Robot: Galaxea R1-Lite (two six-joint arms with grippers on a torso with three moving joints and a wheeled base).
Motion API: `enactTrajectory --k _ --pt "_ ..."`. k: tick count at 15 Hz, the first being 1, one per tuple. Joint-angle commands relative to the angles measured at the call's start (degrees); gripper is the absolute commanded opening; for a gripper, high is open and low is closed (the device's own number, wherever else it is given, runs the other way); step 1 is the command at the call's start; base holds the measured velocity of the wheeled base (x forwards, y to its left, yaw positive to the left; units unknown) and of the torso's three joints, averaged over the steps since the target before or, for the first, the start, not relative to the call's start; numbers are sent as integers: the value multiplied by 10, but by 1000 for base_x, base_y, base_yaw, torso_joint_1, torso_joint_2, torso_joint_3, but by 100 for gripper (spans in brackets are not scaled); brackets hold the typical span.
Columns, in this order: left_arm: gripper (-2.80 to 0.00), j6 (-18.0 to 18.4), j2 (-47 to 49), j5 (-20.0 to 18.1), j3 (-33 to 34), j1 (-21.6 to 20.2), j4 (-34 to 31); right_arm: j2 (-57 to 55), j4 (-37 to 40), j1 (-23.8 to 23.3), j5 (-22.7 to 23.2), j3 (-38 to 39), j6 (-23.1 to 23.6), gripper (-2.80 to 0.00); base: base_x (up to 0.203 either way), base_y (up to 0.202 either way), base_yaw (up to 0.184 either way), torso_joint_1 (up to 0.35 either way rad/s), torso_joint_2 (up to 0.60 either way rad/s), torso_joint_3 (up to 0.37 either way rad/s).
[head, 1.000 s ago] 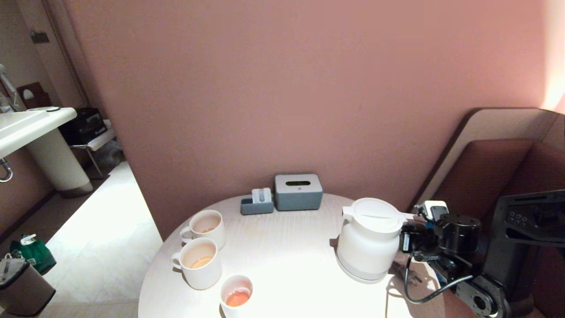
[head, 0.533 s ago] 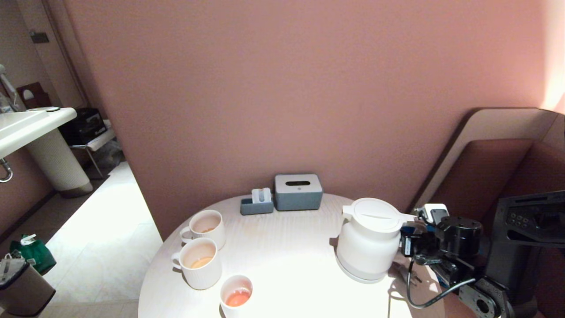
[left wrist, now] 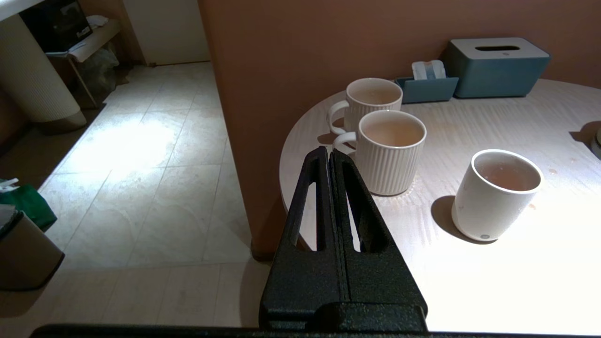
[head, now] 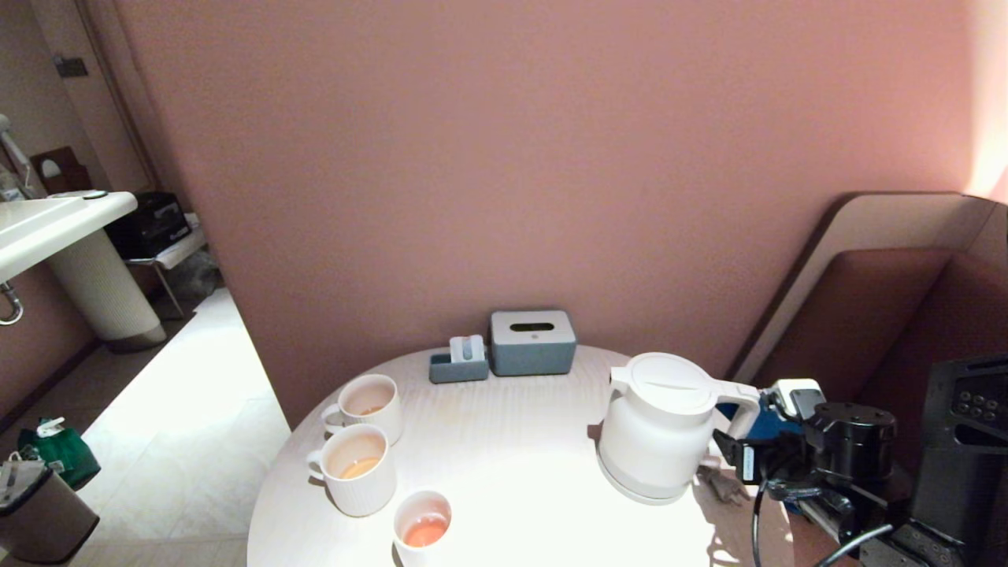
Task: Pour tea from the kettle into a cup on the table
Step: Put down the kettle on the table, then pick up the cup
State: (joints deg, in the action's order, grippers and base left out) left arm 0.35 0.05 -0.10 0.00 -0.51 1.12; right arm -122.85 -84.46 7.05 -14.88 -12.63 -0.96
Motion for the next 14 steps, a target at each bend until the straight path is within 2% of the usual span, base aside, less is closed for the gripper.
enactTrajectory --k 1,5,7,9,10,14 --pt "-280 0 0 0 0 0 0 41 -3 0 -2 29 1 0 0 0 0 0 0 0" --pt "-280 0 0 0 0 0 0 167 39 0 -1 72 6 0 0 0 0 0 0 0" --pt "-280 0 0 0 0 0 0 268 113 0 -2 77 9 0 0 0 0 0 0 0" --pt "-280 0 0 0 0 0 0 391 232 0 -4 68 10 0 0 0 0 0 0 0" --pt "-280 0 0 0 0 0 0 463 319 -1 -5 56 9 -280 0 0 0 0 0 0" --pt "-280 0 0 0 0 0 0 731 671 0 -7 -19 11 -280 0 0 0 0 0 0"
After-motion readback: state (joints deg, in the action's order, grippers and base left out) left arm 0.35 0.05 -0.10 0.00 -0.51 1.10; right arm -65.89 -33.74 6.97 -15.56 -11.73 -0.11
